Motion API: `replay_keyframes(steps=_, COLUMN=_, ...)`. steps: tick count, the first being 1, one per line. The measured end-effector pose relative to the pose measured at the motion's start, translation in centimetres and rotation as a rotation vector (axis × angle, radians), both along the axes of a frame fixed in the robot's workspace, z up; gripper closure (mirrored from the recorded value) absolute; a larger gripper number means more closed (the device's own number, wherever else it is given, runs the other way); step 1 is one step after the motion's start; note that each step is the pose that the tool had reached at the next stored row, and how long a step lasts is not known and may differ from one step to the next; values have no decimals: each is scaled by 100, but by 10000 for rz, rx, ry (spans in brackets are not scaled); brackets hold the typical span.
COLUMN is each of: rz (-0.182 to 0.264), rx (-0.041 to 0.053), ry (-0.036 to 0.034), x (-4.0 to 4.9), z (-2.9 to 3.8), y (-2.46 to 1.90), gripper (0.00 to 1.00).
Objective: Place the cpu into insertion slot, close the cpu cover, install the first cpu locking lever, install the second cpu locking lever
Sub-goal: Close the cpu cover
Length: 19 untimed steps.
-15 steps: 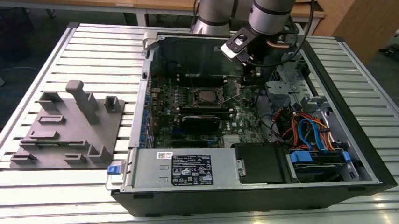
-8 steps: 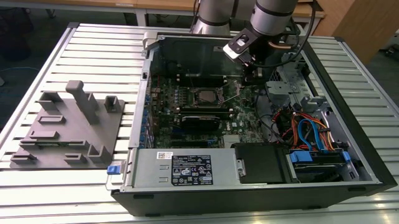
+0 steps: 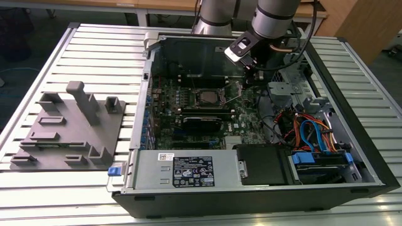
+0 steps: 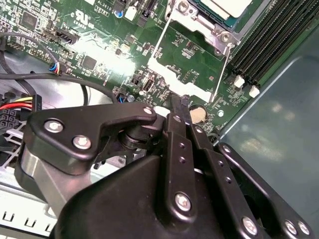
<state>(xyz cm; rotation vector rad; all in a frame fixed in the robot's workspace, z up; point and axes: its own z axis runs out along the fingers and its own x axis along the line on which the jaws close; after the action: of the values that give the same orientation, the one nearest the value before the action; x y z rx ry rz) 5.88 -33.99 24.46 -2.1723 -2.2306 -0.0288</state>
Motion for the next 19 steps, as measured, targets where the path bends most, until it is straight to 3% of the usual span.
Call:
replay_keyframes(steps=10, rz=10, rx=42, ry=13, x=-7, z=-6, y=1, gripper=90)
replay_keyframes(steps=19, rz=11, rx=156, ry=15, x=-94, z=54, y=1, gripper=90)
